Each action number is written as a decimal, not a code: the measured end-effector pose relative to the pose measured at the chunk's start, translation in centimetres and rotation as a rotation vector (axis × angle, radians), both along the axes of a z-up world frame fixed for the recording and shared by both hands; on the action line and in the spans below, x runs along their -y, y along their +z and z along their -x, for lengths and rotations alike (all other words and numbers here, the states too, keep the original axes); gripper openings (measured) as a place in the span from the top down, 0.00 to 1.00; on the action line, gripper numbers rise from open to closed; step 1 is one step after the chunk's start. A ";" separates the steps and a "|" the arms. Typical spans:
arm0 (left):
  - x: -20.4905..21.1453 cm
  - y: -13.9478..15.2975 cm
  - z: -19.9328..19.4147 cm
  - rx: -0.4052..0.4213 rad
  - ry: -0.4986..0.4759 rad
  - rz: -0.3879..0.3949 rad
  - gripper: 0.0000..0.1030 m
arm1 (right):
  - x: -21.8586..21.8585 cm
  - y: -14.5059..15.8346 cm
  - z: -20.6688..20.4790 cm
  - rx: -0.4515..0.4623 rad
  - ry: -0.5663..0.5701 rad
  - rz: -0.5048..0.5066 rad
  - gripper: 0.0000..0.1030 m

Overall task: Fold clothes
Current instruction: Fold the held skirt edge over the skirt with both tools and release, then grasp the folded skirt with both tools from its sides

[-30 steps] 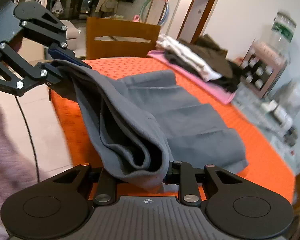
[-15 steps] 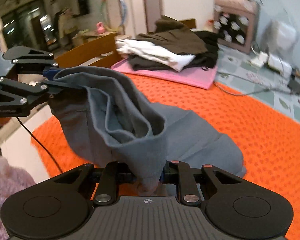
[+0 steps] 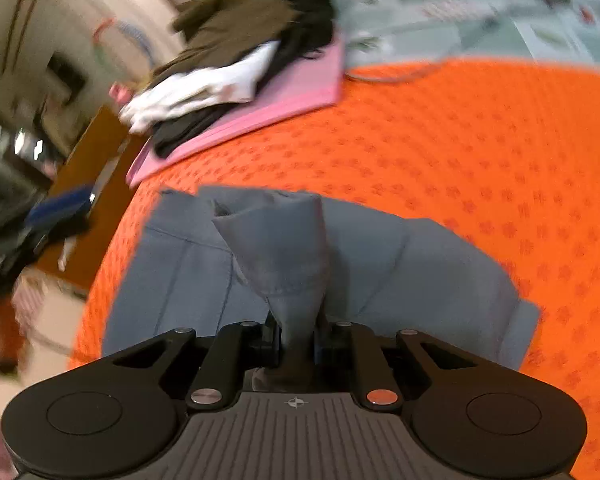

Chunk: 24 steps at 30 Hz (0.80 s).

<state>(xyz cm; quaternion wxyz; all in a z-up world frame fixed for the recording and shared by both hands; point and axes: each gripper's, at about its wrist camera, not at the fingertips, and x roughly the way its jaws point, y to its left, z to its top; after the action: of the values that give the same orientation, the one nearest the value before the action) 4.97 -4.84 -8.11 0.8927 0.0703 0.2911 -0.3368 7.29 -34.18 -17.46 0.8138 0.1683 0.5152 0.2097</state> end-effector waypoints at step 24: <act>3.0 -7.5 1.7 -0.146 0.099 -0.094 0.72 | -2.7 7.8 8.1 0.325 0.053 0.273 0.85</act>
<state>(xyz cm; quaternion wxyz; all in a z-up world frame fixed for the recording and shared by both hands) 3.28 -7.83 -15.58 0.8804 0.0728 0.3740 -0.2823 -0.80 -31.50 -9.62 0.8957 0.0067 0.4050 0.1834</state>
